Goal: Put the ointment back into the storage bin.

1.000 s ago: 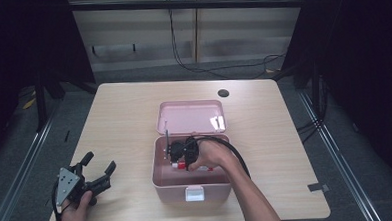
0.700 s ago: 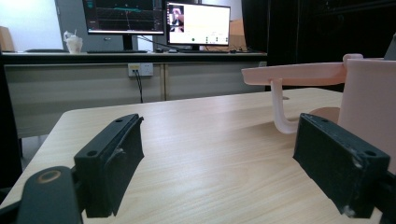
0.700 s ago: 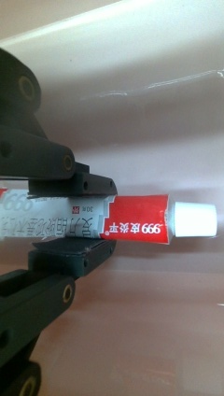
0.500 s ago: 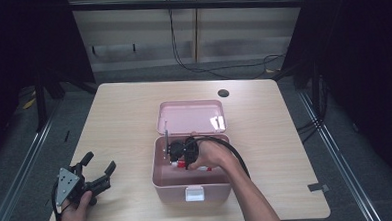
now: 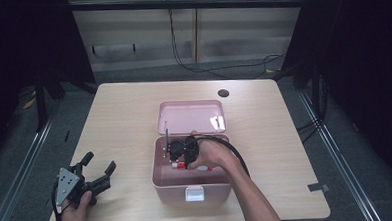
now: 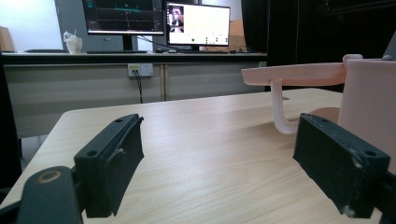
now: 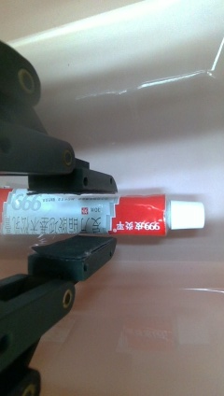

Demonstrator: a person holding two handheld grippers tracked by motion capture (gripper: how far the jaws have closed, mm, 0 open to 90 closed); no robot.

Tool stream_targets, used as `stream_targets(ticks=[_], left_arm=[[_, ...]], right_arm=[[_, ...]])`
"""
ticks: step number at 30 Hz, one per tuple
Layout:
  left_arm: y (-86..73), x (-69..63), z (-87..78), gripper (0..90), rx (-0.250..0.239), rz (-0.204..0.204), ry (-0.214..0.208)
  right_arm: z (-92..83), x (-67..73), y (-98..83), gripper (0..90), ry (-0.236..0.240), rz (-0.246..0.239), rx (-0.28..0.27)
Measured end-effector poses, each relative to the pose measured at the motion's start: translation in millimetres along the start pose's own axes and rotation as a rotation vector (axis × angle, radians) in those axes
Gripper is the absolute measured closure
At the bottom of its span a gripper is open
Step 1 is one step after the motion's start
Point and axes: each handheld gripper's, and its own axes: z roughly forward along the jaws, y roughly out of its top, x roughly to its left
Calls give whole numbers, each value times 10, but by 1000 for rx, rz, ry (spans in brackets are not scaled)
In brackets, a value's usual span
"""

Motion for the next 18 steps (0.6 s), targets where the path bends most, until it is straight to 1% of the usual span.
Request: stream_targets(ticks=[3, 4, 5, 6, 7, 12, 14, 17, 18], left_arm=[[0, 0, 0, 156, 0, 0, 0], [0, 0, 0, 156, 0, 1, 0], [0, 0, 0, 155, 1, 1, 1], [0, 0, 0, 156, 1, 0, 1], [0, -2, 0, 156, -1, -1, 1], [0, 0, 1, 156, 1, 1, 1], [0, -2, 1, 156, -1, -1, 3], [0, -2, 0, 155, -1, 0, 2], [0, -1, 1, 156, 0, 0, 2]], right_arm=[[-19, 6, 0, 663, -2, 3, -5], [-25, 7, -2, 656, 4, 8, -11], [-46, 6, -5, 634, 1, 11, -15], [-59, 3, -6, 632, -1, 17, -18], [-80, 5, -14, 624, 5, 30, -28], [-180, 16, -56, 618, 0, 45, -66], [-215, 6, -74, 607, 14, 55, -77], [-245, 2, -94, 605, 11, 68, -87], [-256, -3, -105, 604, 21, 71, -92]])
